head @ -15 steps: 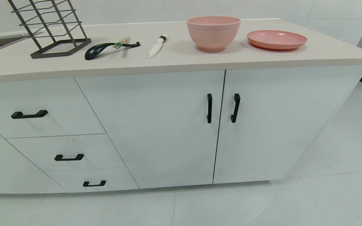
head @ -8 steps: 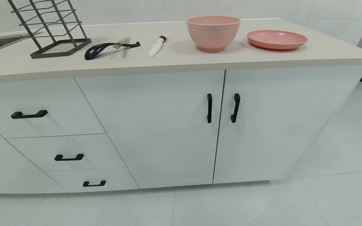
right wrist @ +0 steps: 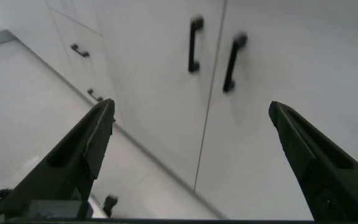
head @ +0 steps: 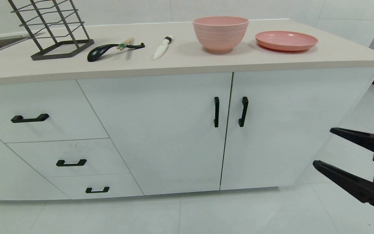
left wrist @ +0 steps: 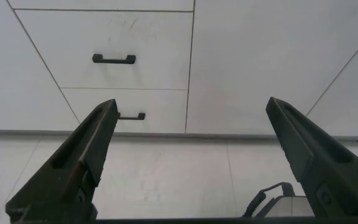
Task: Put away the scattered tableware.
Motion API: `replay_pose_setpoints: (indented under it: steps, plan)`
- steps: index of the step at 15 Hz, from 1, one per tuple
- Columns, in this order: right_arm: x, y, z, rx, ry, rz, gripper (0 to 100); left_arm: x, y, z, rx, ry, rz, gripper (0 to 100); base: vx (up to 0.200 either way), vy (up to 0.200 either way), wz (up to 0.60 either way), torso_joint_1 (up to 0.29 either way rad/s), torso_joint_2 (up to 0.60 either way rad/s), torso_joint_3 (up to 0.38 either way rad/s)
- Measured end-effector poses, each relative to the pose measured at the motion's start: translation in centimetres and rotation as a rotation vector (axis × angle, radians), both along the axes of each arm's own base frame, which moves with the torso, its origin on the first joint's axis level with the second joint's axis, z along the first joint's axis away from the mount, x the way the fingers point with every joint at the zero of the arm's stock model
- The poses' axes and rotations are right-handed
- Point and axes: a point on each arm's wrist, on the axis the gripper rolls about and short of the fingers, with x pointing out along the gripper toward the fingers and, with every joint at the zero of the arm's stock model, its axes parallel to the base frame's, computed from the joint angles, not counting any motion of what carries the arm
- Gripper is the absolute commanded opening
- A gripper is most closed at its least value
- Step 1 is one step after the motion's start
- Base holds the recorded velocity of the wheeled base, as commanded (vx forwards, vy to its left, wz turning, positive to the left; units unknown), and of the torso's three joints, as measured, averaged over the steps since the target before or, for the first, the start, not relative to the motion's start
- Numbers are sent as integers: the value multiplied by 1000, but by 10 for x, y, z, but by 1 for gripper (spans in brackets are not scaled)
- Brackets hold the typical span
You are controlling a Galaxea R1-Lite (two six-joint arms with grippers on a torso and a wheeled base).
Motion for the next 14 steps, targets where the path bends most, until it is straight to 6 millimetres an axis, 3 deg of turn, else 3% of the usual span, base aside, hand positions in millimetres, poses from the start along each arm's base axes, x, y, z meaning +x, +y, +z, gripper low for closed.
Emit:
replay_pose_setpoints:
  steps: [4, 6, 9, 14]
  plan:
    - [58, 3, -20, -30, -89, 105, 100, 0, 0, 2, 0, -19, -2, 100, 0, 0, 0, 0, 0, 0]
    - [85, -1, -31, -44, -88, 102, 100, -1, -1, 16, 8, -158, -29, 100, 0, 0, 0, 0, 0, 0]
    - [102, 4, -48, -58, -29, 119, 100, -5, -4, 41, 44, -255, -188, 100, 0, 0, 0, 0, 0, 0]
    - [110, 13, -56, -65, -9, 157, 100, 11, -11, 99, 106, -185, -555, 100, 0, 0, 0, 0, 0, 0]
